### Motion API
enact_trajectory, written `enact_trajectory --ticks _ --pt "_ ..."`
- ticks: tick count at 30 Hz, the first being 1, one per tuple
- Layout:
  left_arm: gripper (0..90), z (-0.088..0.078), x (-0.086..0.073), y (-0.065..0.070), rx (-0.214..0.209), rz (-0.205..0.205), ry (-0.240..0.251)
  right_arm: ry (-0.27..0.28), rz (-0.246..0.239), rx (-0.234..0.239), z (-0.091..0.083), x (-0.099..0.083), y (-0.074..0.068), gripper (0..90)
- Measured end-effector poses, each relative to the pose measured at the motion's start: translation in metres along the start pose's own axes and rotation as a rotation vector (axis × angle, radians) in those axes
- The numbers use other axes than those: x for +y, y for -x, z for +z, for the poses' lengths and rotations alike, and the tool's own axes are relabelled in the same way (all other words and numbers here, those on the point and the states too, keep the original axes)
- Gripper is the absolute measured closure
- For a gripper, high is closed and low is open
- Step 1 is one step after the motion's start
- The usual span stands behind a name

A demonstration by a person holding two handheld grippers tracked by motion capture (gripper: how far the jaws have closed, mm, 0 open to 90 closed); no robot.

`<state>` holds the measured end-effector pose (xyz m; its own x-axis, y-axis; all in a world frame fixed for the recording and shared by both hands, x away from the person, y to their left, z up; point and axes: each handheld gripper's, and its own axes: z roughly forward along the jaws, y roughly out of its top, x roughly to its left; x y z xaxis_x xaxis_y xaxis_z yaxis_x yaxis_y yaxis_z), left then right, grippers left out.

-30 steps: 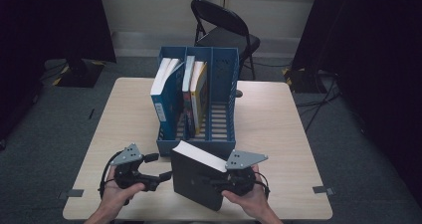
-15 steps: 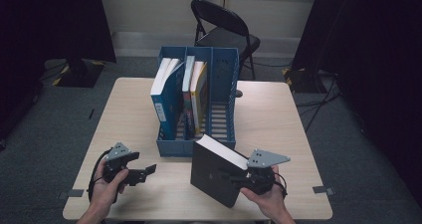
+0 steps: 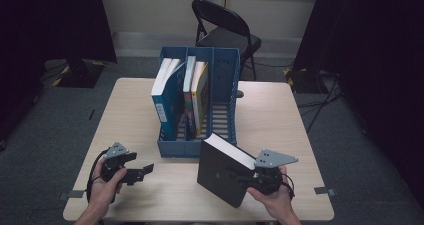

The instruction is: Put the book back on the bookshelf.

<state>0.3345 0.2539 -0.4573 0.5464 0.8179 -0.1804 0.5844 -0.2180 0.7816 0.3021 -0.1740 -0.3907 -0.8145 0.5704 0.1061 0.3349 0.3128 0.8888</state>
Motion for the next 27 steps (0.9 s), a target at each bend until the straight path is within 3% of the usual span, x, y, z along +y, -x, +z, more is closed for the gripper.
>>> enact_trajectory --ticks 7,17,27 --pt "15.9 -0.001 0.0 -0.004 0.012 -0.015 0.01 0.005 0.015 -0.026 -0.008 -0.004 0.005 52.1" --pt "16.0 0.003 0.002 -0.01 0.041 -0.045 0.021 0.021 0.07 -0.14 -0.036 -0.016 0.022 52.0" --pt "15.9 0.003 0.002 -0.013 0.053 -0.062 0.023 0.034 0.103 -0.206 -0.05 -0.022 0.032 52.1"
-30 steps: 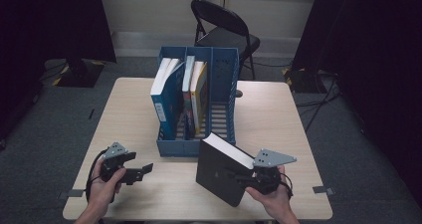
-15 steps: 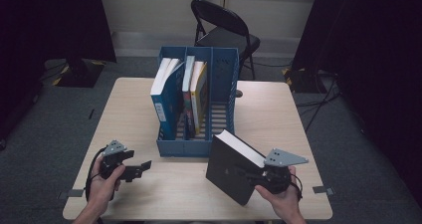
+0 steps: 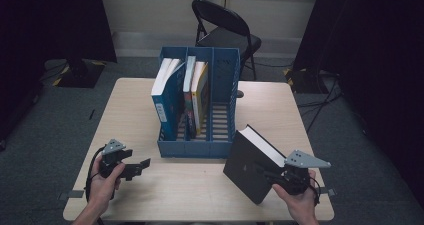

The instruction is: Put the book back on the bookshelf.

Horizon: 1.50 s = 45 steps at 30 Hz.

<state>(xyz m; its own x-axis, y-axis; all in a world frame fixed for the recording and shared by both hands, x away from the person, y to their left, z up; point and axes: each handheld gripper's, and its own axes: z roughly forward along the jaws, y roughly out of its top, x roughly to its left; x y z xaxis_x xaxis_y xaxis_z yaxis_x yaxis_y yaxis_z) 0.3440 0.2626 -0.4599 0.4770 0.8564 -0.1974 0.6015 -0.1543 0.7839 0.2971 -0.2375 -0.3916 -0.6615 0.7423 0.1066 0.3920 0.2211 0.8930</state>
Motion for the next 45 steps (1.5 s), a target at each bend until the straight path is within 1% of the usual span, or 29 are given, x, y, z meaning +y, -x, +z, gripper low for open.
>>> enact_trajectory --ticks 2,7,8,9,12,15,18,19,20,22,24,26,28,33,37,41,42,45 --pt "15.9 0.0 0.0 0.0 0.0 0.001 -0.001 0.0 0.001 -0.009 -0.001 0.0 0.002 52.1" --pt "16.6 0.0 0.0 -0.003 0.023 -0.016 -0.004 0.0 0.014 -0.046 -0.004 0.0 0.007 52.1" --pt "16.8 -0.001 -0.001 -0.004 0.024 -0.02 -0.003 0.0 0.017 -0.064 -0.006 0.0 0.008 52.1" --pt "16.8 -0.001 -0.001 -0.004 0.024 -0.02 -0.003 0.0 0.017 -0.064 -0.006 0.0 0.008 52.1" --pt "16.7 -0.001 -0.001 -0.004 0.025 -0.027 -0.001 0.002 0.024 -0.083 -0.008 -0.001 0.011 52.1" --pt "16.7 -0.001 0.0 -0.004 0.023 -0.02 -0.002 0.012 0.027 -0.098 -0.009 -0.002 0.014 52.2" --pt "16.6 -0.001 0.0 -0.003 0.023 -0.02 -0.001 0.02 0.036 -0.109 -0.008 -0.001 0.018 52.1" --pt "16.6 -0.001 0.0 -0.003 0.021 -0.021 0.001 0.02 0.038 -0.115 -0.007 -0.001 0.02 52.2" --pt "16.6 -0.001 0.0 -0.004 0.022 -0.021 0.0 0.02 0.039 -0.131 -0.005 0.0 0.023 52.2" --pt "16.5 -0.001 0.0 -0.004 0.023 -0.024 -0.002 0.021 0.041 -0.139 -0.004 0.001 0.024 52.2" --pt "16.4 -0.001 -0.001 -0.004 0.022 -0.03 0.002 0.025 0.04 -0.151 -0.001 0.003 0.026 52.2" --pt "16.5 -0.001 -0.001 -0.005 0.025 -0.026 -0.004 0.028 0.034 -0.165 0.002 0.005 0.027 52.2" --pt "16.5 0.001 -0.001 -0.004 0.04 -0.024 -0.009 0.028 0.026 -0.178 0.008 0.009 0.031 52.2" --pt "16.7 0.0 -0.001 -0.003 0.032 -0.024 -0.007 0.031 0.011 -0.187 0.015 0.014 0.036 52.0" --pt "16.7 0.0 -0.001 -0.005 0.032 -0.023 -0.005 0.032 0.015 -0.199 0.02 0.017 0.039 52.1" --pt "16.7 0.0 -0.001 -0.005 0.032 -0.027 -0.006 0.036 0.015 -0.189 0.02 0.013 0.037 52.0" --pt "16.7 0.001 -0.001 -0.005 0.033 -0.026 -0.008 0.03 0.001 -0.184 0.019 0.012 0.035 52.0" --pt "16.7 0.001 -0.001 -0.004 0.031 -0.023 -0.009 0.026 -0.01 -0.175 0.02 0.012 0.034 51.9"
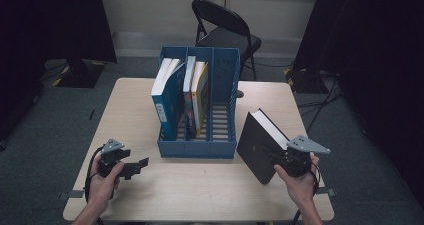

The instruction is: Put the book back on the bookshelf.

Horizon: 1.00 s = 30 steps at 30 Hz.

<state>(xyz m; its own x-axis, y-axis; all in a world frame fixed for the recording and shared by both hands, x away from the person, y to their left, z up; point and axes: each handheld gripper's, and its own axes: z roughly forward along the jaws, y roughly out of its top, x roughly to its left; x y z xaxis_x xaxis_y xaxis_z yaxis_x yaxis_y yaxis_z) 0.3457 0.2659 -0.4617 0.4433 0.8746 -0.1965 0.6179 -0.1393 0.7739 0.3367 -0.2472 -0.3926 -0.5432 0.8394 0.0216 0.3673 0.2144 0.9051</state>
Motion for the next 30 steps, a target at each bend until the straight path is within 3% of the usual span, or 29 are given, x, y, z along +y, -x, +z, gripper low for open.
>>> enact_trajectory --ticks 6,13,18,30 --pt "16.8 0.001 -0.001 -0.002 -0.003 -0.001 -0.005 -0.023 -0.04 0.022 -0.001 0.001 -0.001 51.7" --pt "17.0 0.001 -0.002 -0.007 -0.01 -0.024 -0.002 -0.064 -0.072 0.073 -0.001 0.005 0.009 52.2" --pt "17.1 0.002 -0.001 -0.006 -0.012 -0.018 0.002 -0.075 -0.049 0.081 -0.001 0.006 0.015 52.0" --pt "17.2 -0.001 -0.001 -0.005 -0.004 -0.02 0.007 -0.084 -0.019 0.086 -0.006 0.021 0.011 47.6"
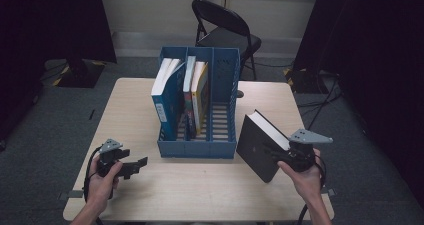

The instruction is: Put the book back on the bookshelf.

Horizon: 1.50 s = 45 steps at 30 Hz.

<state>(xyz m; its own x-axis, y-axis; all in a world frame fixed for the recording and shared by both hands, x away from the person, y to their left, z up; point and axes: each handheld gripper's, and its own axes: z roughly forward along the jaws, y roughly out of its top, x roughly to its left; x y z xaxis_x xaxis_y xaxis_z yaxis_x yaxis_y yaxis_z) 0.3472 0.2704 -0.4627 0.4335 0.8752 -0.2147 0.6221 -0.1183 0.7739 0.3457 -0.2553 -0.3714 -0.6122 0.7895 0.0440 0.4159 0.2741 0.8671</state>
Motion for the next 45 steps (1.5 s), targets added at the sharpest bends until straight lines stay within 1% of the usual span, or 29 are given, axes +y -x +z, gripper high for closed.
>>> enact_trajectory --ticks 1,2,3,4,6,7,10,12,15,16,18,21,22,23,24,25,27,29,30,32,33,35,36,38,39,41,43,45 --pt "17.2 0.0 0.0 0.0 0.002 -0.001 -0.001 0.01 0.001 0.001 -0.002 0.002 0.001 47.9" --pt "17.2 0.0 0.0 0.0 0.006 0.007 -0.006 0.008 -0.002 0.0 -0.003 0.004 0.001 48.2" --pt "17.2 0.0 0.0 0.0 0.004 0.006 -0.009 0.008 -0.009 -0.001 -0.004 0.007 0.001 49.0" --pt "17.2 0.0 0.0 0.001 0.003 0.004 -0.006 -0.004 -0.023 -0.003 -0.006 0.012 0.0 49.4" --pt "17.2 0.0 0.0 0.001 0.003 0.008 -0.004 -0.012 -0.025 -0.006 -0.006 0.014 -0.001 49.5" --pt "17.2 0.0 0.0 0.001 0.003 0.008 -0.004 -0.03 -0.031 -0.003 -0.006 0.019 -0.001 49.5" --pt "17.2 0.0 0.0 0.001 0.003 0.006 -0.005 -0.045 -0.035 -0.008 -0.006 0.024 -0.001 49.6" --pt "17.2 0.0 0.0 0.001 0.003 0.004 -0.007 -0.067 -0.042 -0.006 -0.005 0.028 -0.001 49.6" --pt "17.1 0.002 0.0 0.001 0.003 0.011 -0.012 -0.11 -0.037 -0.008 -0.004 0.034 0.001 49.7" --pt "17.1 0.003 -0.001 0.001 0.001 0.011 -0.014 -0.11 -0.037 -0.008 -0.004 0.034 0.001 49.7" --pt "17.2 0.003 -0.001 0.0 0.001 0.011 -0.017 -0.135 -0.033 -0.009 -0.002 0.038 0.002 49.7" --pt "17.2 0.001 -0.002 0.0 -0.004 -0.003 -0.012 -0.171 -0.033 -0.006 0.002 0.046 0.003 49.5" --pt "17.2 0.001 -0.002 -0.001 -0.002 0.002 -0.013 -0.184 -0.034 -0.007 0.004 0.048 0.003 49.4" --pt "17.2 0.0 -0.002 -0.001 -0.002 -0.003 -0.007 -0.197 -0.033 -0.004 0.006 0.051 0.002 49.5" --pt "17.2 0.0 -0.002 -0.001 0.0 -0.001 -0.006 -0.205 -0.04 -0.005 0.008 0.053 0.001 49.4" --pt "17.2 0.0 -0.001 -0.002 0.005 0.003 -0.006 -0.226 -0.04 -0.002 0.012 0.056 0.001 48.9" --pt "17.2 0.0 -0.001 -0.001 0.003 0.0 -0.007 -0.231 -0.036 0.0 0.013 0.057 0.001 49.0" --pt "17.2 0.0 -0.001 0.001 0.001 0.008 -0.01 -0.252 -0.025 0.006 0.014 0.058 0.003 49.2" --pt "17.2 0.0 -0.001 0.002 0.001 0.009 -0.011 -0.264 -0.03 0.0 0.015 0.059 0.003 49.7" --pt "17.2 0.002 0.0 0.003 0.0 0.016 -0.013 -0.308 -0.049 -0.007 0.017 0.062 0.001 49.7" --pt "17.2 0.002 0.0 0.004 0.001 0.017 -0.012 -0.35 -0.059 -0.007 0.019 0.065 0.0 49.7" --pt "17.2 0.002 0.001 0.004 0.0 0.017 -0.011 -0.409 -0.057 -0.008 0.022 0.068 0.001 49.8" --pt "17.2 0.003 0.001 0.004 0.0 0.014 -0.01 -0.409 -0.057 -0.008 0.022 0.068 0.001 49.8" --pt "17.2 0.003 0.001 0.005 0.0 0.019 -0.014 -0.449 -0.055 -0.012 0.026 0.072 0.001 49.8" --pt "17.2 0.003 0.001 0.004 0.002 0.019 -0.015 -0.48 -0.049 -0.004 0.028 0.074 0.001 49.8" --pt "17.2 0.002 0.001 0.003 -0.001 0.018 -0.016 -0.514 -0.055 -0.017 0.031 0.077 0.001 49.1" --pt "17.2 0.003 0.0 0.003 0.002 0.015 -0.015 -0.559 -0.051 -0.005 0.035 0.079 0.002 48.8" --pt "17.1 0.003 0.0 0.003 0.001 0.016 -0.017 -0.578 -0.05 -0.015 0.036 0.079 0.001 48.2"
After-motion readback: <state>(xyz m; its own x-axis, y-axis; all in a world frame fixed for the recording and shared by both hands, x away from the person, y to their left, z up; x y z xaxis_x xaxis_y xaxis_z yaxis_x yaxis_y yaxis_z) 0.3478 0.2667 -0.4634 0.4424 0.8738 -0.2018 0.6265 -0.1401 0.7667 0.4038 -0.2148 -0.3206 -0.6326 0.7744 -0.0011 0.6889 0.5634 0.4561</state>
